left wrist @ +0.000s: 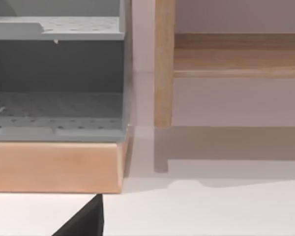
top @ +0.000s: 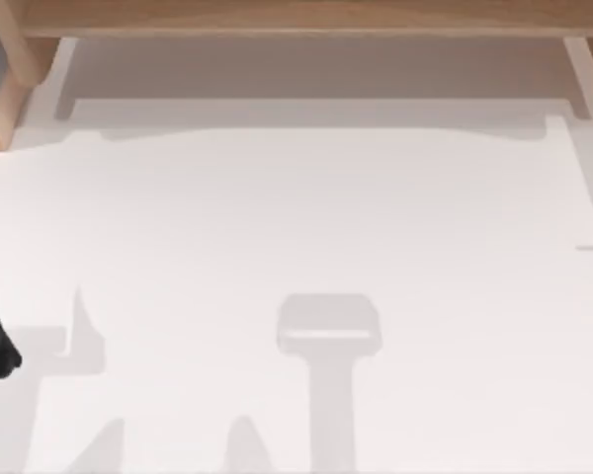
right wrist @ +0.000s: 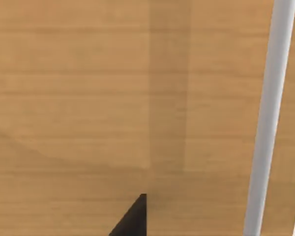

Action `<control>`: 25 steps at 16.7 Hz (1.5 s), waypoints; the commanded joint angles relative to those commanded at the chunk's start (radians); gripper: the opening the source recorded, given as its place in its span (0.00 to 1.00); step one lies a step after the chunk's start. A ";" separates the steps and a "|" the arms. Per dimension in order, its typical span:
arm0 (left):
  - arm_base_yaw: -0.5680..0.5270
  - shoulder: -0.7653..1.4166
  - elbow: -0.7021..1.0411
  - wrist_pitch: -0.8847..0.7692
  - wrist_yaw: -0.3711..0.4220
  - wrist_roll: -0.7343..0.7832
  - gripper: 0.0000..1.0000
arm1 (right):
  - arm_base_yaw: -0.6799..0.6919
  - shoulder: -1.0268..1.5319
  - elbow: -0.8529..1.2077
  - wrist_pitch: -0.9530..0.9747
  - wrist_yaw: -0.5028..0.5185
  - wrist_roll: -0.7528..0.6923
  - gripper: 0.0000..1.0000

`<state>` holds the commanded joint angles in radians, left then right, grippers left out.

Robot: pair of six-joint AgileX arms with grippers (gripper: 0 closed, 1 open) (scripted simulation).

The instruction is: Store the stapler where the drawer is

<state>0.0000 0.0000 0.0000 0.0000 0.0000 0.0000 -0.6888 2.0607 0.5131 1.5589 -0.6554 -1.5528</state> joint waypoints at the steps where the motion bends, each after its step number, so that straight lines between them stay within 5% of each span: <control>1: 0.000 0.000 0.000 0.000 0.000 0.000 1.00 | 0.000 0.000 0.000 0.000 0.000 0.000 0.47; 8: 0.000 0.000 0.000 0.000 0.000 0.000 1.00 | 0.000 0.000 0.000 0.000 0.000 0.000 0.00; 18: 0.000 0.000 0.000 0.000 0.000 0.000 1.00 | 0.008 0.007 0.015 -0.011 0.007 0.001 0.00; 25: 0.000 0.000 0.000 0.000 0.000 0.000 1.00 | 0.104 0.076 0.197 -0.128 0.107 0.000 0.00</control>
<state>0.0000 0.0000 0.0000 0.0000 0.0000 0.0000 -0.5852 2.1367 0.7098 1.4310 -0.5488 -1.5525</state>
